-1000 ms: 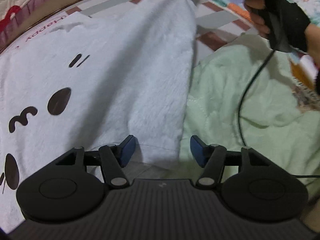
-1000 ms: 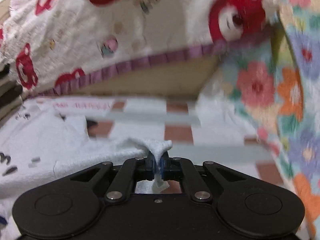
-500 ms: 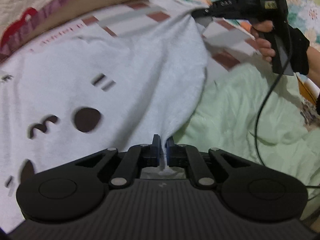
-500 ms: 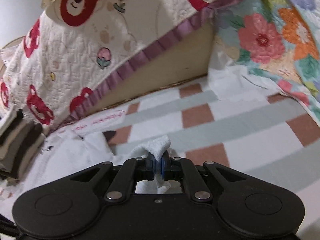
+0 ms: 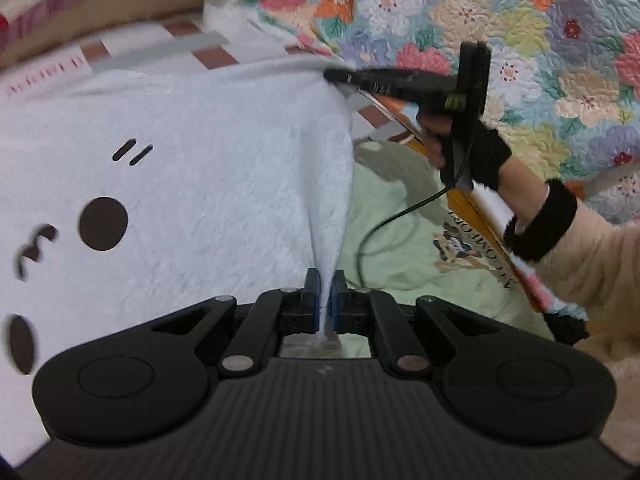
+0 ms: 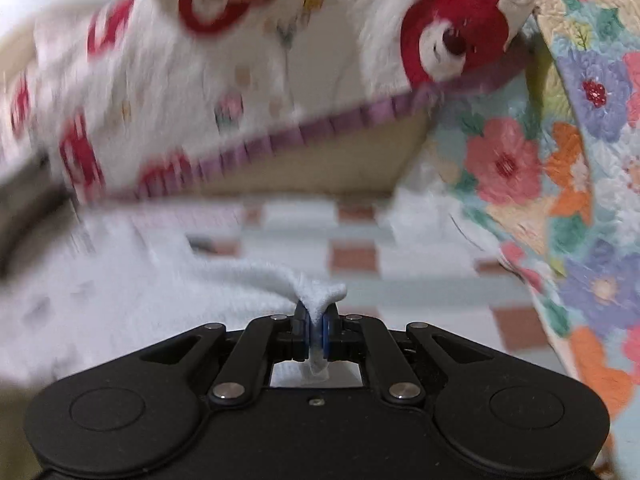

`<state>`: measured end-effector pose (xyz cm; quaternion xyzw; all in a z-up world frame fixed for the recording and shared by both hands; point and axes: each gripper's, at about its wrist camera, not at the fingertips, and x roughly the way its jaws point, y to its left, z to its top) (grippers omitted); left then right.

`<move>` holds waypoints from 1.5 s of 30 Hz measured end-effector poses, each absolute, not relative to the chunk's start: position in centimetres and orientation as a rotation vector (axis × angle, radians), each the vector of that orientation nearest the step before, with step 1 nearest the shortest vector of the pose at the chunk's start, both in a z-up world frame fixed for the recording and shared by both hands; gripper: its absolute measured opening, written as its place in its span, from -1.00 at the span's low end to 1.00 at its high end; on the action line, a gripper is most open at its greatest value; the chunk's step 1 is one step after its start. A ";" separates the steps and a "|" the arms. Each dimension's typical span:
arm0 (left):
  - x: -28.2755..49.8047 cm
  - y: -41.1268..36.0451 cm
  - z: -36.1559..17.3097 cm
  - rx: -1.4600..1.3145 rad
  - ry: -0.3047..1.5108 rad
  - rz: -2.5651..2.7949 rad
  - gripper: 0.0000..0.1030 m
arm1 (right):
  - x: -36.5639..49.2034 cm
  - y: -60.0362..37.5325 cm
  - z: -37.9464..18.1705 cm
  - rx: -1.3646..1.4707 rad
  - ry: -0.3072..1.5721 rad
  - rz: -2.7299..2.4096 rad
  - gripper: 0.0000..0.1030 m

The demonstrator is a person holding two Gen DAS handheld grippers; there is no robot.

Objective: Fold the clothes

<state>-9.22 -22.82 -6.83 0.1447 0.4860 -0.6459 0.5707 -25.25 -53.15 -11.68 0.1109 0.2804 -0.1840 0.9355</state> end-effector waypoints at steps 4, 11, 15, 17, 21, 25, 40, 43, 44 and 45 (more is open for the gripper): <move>-10.9 -25.8 -12.0 0.378 1.252 -1.563 -0.92 | -26.7 -55.4 -16.3 0.366 0.642 -0.401 -0.89; -10.6 -26.5 -14.0 0.382 1.328 -1.581 -0.92 | -26.9 -58.5 -17.9 0.533 0.650 -0.426 -0.88; -10.8 -26.9 -16.0 0.498 1.380 -1.451 -0.86 | -27.2 -60.5 -18.7 0.563 0.670 -0.600 -0.87; -12.0 -27.7 -17.0 0.630 1.379 -1.427 -0.85 | -28.3 -62.0 -19.0 0.682 0.638 -0.659 -0.84; -13.6 -27.9 -16.9 0.705 1.339 -1.505 -0.54 | -30.9 -62.8 -20.1 1.012 0.557 -0.597 -0.05; -12.0 -27.9 -15.0 0.562 1.309 -1.519 -0.36 | -32.3 -62.2 -20.9 1.194 0.523 -0.536 0.18; 0.0 -21.1 -11.7 0.176 1.187 -0.919 0.32 | -22.8 -55.4 -16.5 0.435 0.650 -0.601 0.21; 3.0 -18.3 -11.9 0.004 1.186 -0.808 0.32 | -21.2 -55.0 -16.0 0.630 0.635 -0.270 0.21; 4.0 -17.6 -11.8 0.018 1.155 -0.774 0.32 | -20.7 -54.6 -15.9 0.673 0.630 -0.193 0.21; 4.6 -17.2 -11.6 0.060 1.114 -0.741 0.32 | -20.1 -54.2 -15.5 0.668 0.621 -0.150 0.21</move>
